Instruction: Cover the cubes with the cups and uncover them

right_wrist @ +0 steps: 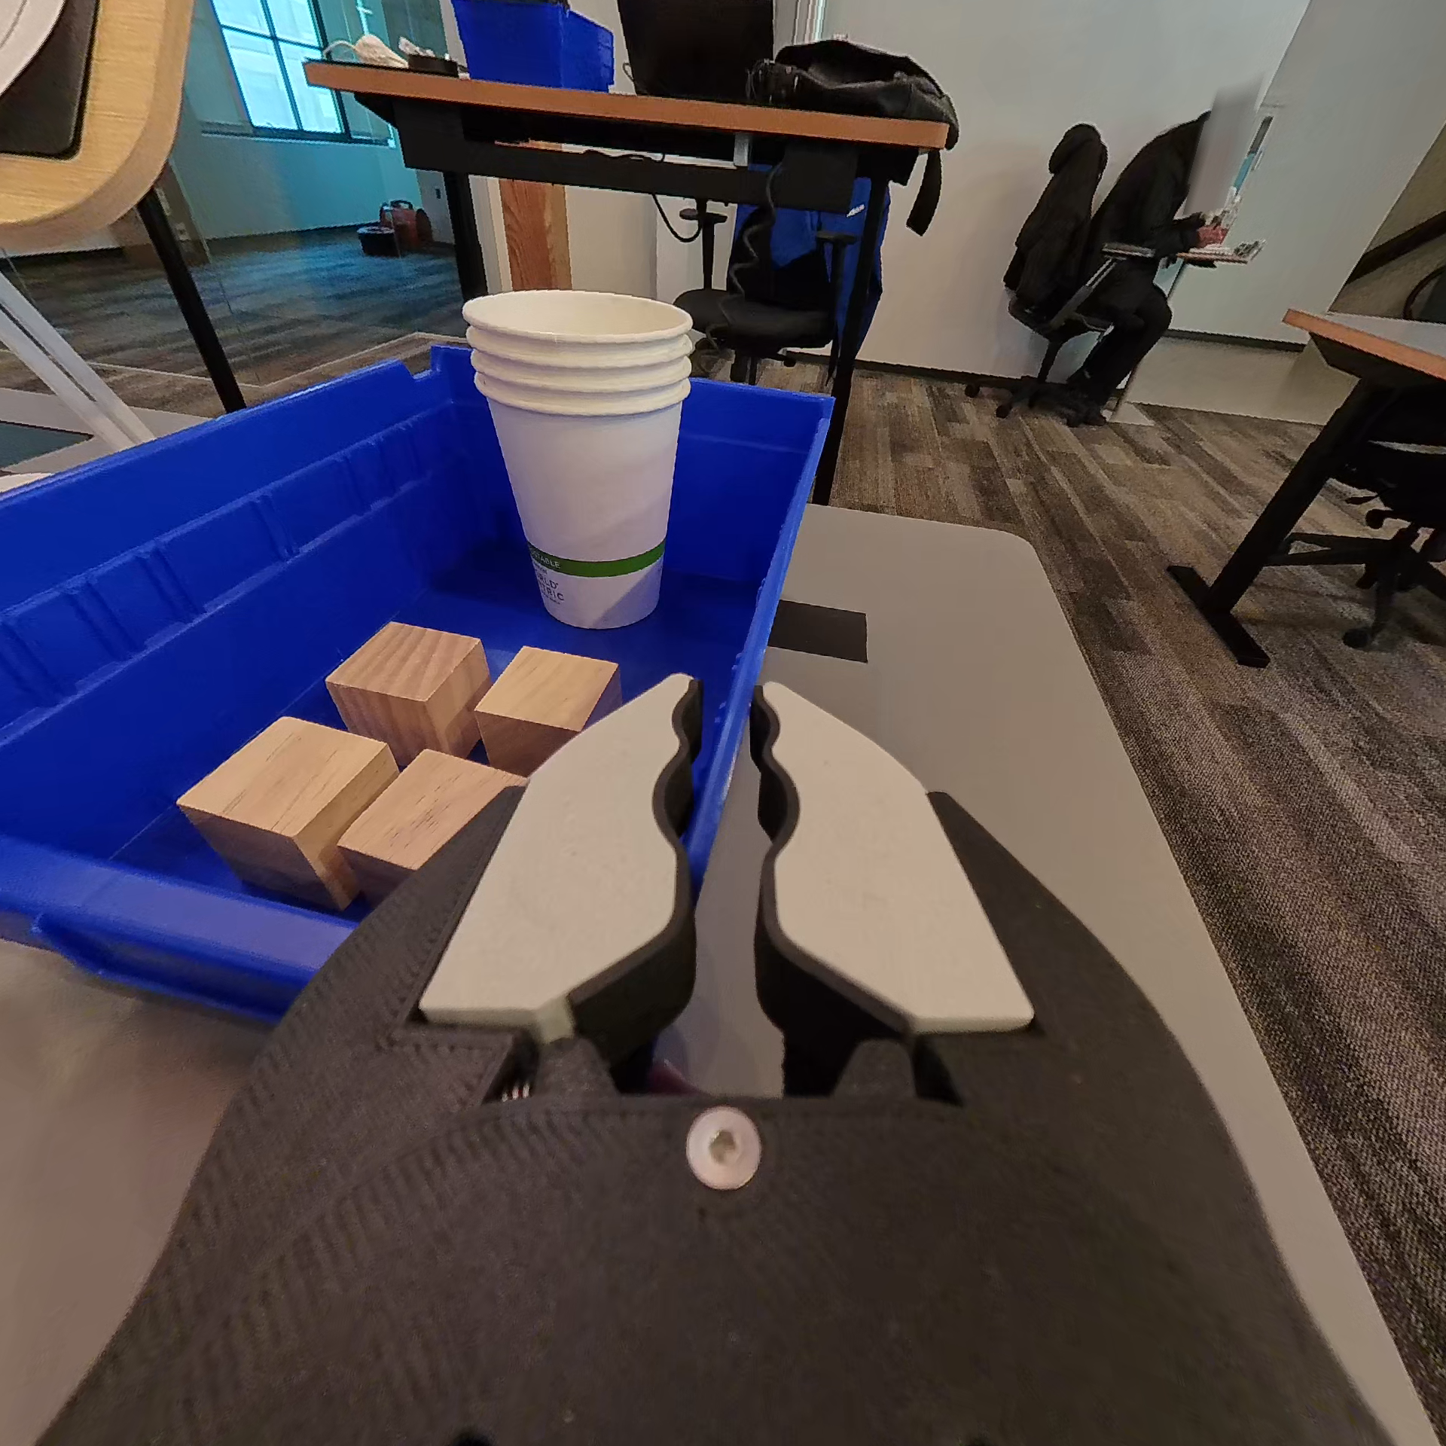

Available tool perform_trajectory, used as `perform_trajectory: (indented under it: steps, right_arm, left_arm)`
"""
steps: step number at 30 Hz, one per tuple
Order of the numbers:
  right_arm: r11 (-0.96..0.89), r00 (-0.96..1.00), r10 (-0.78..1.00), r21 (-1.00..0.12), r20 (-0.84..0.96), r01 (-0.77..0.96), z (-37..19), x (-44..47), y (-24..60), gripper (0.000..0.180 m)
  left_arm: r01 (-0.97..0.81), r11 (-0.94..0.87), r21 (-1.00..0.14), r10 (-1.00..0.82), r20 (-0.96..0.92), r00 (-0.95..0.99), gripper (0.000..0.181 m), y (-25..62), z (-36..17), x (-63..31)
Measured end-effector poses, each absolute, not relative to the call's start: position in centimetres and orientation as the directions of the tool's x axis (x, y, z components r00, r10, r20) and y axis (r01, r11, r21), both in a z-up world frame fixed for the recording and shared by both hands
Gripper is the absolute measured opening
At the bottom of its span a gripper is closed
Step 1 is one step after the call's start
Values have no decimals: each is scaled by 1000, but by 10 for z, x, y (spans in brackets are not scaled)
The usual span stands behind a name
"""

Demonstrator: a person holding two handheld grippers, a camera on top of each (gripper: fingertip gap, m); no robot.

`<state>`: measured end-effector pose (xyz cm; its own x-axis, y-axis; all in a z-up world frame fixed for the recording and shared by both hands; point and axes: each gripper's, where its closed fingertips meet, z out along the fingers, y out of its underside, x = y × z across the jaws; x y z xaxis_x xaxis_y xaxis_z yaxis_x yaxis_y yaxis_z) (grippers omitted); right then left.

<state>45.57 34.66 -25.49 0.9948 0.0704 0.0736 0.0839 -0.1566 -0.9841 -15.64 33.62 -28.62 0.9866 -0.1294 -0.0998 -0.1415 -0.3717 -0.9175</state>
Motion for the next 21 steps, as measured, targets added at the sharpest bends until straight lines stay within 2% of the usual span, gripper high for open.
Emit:
perform_trajectory:
  steps: [21]
  right_arm:
    - [-159, 995, 72, -984, 74, 85, -255, 456, 343, 10]
  left_arm:
    - [-182, -400, -898, -139, -137, 981, 2, 254, -287, -182]
